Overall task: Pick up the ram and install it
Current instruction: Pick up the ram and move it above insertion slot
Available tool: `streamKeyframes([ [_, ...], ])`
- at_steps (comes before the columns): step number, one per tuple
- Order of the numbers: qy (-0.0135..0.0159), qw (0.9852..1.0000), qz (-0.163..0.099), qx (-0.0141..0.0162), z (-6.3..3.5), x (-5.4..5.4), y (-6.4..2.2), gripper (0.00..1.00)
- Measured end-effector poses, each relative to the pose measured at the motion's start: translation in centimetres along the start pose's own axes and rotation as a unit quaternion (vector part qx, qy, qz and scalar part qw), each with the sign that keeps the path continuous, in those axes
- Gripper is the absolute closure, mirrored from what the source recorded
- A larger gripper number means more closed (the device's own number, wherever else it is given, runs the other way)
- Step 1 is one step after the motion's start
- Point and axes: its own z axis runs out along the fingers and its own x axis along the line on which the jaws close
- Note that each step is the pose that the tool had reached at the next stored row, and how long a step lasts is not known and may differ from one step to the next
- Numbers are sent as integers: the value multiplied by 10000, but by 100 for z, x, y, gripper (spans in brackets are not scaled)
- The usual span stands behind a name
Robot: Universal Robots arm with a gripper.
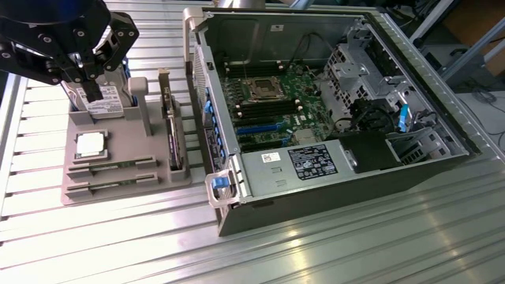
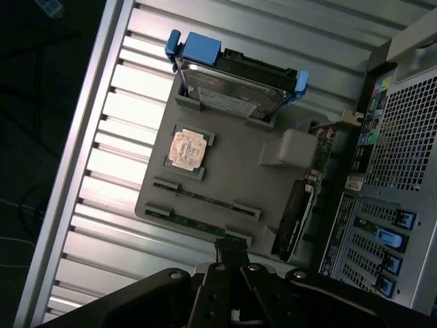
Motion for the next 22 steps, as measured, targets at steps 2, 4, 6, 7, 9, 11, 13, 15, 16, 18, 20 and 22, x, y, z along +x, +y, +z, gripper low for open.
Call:
streamKeyframes([
  [2,4,10000,-30,10,0,0,0,89],
  [4,7,10000,-52,15,0,0,0,89],
  [6,10,10000,-71,21,0,0,0,89],
  [7,10,10000,-78,23,0,0,0,89],
  [9,15,9999,-112,31,0,0,0,89],
  [11,20,9999,-155,43,0,0,0,89],
  [13,24,9998,-184,49,0,0,0,89],
  [15,25,9998,-205,51,0,0,0,89],
  [16,26,9998,-215,52,0,0,0,89],
  [18,29,9996,-261,56,0,0,0,89],
  [20,32,9995,-316,59,0,0,0,89],
  [22,35,9993,-379,59,0,0,0,89],
])
